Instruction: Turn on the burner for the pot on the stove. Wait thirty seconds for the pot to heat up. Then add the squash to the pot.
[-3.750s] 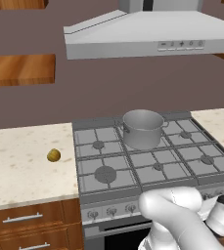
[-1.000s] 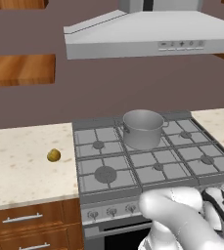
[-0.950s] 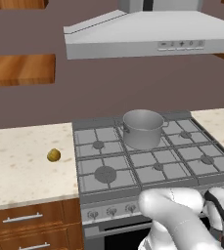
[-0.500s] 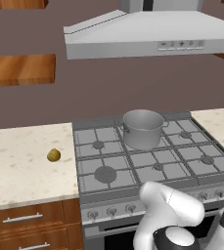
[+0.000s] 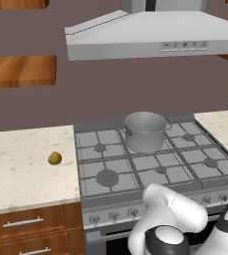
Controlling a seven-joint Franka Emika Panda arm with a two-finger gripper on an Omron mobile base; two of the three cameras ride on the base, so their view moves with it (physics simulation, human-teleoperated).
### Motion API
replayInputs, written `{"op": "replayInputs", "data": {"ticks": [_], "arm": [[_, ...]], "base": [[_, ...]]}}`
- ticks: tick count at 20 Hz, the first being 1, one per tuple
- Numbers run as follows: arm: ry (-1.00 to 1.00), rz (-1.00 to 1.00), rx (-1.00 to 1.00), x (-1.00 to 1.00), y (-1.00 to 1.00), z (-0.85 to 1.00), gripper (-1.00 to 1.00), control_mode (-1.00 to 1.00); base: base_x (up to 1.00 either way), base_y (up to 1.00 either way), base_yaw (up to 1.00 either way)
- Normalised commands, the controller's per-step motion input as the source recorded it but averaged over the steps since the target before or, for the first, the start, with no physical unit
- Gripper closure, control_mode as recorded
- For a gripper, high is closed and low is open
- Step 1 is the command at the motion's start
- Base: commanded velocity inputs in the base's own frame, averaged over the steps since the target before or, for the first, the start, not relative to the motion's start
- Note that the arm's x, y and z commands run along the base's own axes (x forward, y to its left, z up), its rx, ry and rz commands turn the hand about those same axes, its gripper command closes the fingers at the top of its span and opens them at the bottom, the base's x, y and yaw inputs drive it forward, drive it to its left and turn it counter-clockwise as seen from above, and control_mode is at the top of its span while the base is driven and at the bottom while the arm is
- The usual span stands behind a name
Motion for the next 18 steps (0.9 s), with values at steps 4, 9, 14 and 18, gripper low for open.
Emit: {"op": "replayInputs", "data": {"ticks": [4,9,14,18], "arm": [[0.0,0.0,0.0,0.0,0.0,0.0,-1.0,-1.0],[0.01,0.03,0.09,0.03,-0.2,0.13,-1.0,-1.0],[0.11,0.02,0.25,0.01,-0.11,0.98,-1.0,-1.0],[0.13,0.0,0.17,0.0,0.02,1.0,-1.0,-1.0]], "base": [[0.0,0.0,0.0],[0.0,0.0,0.0],[0.0,0.0,0.0],[0.0,0.0,0.0]]}}
